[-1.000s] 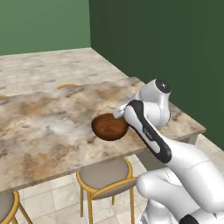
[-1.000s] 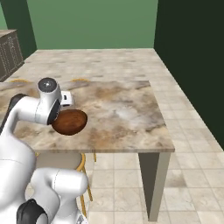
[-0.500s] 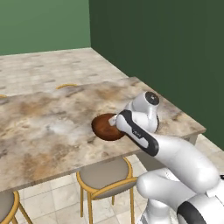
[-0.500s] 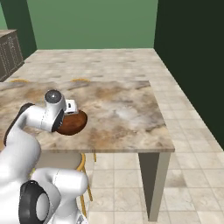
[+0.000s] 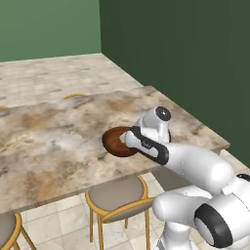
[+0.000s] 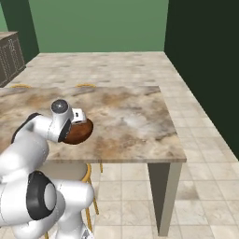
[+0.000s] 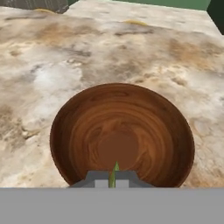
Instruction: There is a bowl on the dining counter. Grab a lemon wedge from the fridge and place it in the bowl. Then get the liquor bottle and glass cup from the cabinet and place them next to the bowl.
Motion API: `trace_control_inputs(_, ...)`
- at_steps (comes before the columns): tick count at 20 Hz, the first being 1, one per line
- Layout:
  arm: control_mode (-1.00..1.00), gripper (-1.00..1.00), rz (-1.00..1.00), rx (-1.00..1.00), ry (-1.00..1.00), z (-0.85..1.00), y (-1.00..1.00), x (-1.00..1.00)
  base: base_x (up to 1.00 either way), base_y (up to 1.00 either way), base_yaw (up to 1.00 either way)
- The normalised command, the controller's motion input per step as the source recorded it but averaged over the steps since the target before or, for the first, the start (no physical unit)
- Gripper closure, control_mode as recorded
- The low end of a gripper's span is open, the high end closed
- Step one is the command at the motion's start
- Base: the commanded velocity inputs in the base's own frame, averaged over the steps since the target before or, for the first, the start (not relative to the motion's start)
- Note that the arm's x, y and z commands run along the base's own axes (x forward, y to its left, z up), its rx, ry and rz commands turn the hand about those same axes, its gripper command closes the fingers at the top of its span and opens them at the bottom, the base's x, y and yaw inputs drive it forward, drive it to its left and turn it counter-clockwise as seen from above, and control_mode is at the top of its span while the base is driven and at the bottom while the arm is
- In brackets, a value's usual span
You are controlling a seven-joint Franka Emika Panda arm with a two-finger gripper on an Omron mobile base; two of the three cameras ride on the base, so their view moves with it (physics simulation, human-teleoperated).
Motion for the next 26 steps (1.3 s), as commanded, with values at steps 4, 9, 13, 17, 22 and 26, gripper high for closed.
trace_control_inputs(4, -1.00, 1.00, 0.00, -0.07, 0.02, -0.18, 0.05, 0.12, 0.00, 0.00, 0.00)
trace_control_inputs(9, -1.00, 1.00, 0.00, -0.05, 0.06, -0.23, 0.03, 0.14, 0.00, 0.00, 0.00)
trace_control_inputs(13, -1.00, 1.00, 0.00, -0.01, 0.08, -0.11, 0.03, 0.23, 0.00, 0.00, 0.00)
trace_control_inputs(17, -1.00, 1.00, 0.00, 0.00, 0.10, -0.14, 0.02, 0.32, 0.00, 0.00, 0.00)
trace_control_inputs(22, -1.00, -1.00, 0.00, -0.01, 0.08, -0.13, 0.04, 0.26, 0.00, 0.00, 0.00)
trace_control_inputs(26, -1.00, -1.00, 0.00, 0.00, 0.00, -0.01, 0.00, 0.01, 0.00, 0.00, 0.00)
